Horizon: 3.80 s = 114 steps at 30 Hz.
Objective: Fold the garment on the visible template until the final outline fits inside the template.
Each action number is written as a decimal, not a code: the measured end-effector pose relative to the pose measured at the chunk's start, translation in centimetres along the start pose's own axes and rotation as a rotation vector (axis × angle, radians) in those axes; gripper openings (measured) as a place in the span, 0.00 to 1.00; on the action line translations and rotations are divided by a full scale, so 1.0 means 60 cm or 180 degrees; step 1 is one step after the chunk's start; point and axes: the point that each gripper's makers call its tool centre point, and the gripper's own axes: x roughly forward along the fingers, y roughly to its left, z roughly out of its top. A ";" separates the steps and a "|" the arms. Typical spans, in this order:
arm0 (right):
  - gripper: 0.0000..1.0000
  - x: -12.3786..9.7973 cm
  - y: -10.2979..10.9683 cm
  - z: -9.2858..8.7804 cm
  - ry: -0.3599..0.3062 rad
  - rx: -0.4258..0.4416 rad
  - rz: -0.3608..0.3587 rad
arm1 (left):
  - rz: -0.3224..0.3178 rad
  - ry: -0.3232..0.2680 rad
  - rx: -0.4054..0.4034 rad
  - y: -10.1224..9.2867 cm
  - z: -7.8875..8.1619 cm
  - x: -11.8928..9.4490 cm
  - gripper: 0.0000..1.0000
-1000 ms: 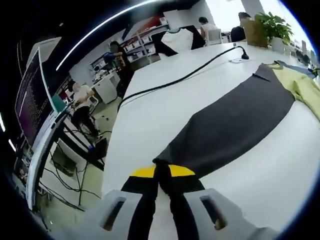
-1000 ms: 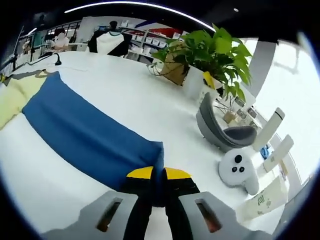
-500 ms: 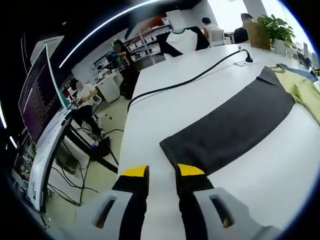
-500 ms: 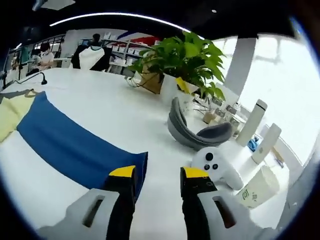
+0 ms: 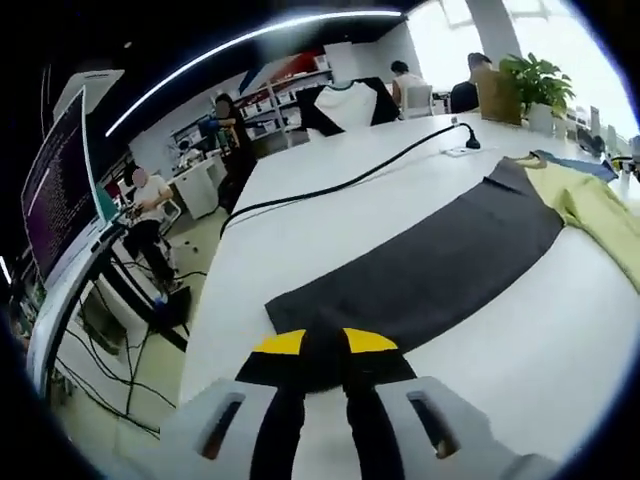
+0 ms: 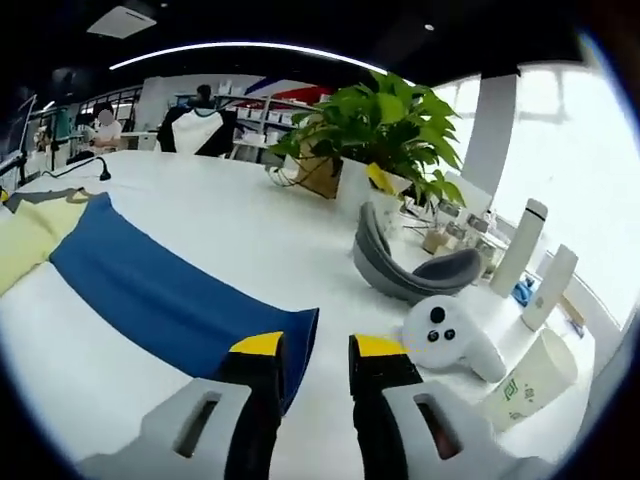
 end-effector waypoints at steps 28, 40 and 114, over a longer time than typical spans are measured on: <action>0.00 0.019 0.090 -0.016 0.0209 0.0291 0.0469 | 0.0025 -0.0002 -0.0539 -0.014 0.000 0.021 0.01; 0.00 0.019 0.070 -0.026 0.0102 0.0404 0.0376 | 0.0153 0.0011 -0.0328 -0.008 -0.002 0.022 0.00; 0.00 -0.213 0.245 0.054 -0.0636 0.0437 0.0521 | -0.0904 -0.1310 -0.0563 -0.287 0.073 -0.217 0.01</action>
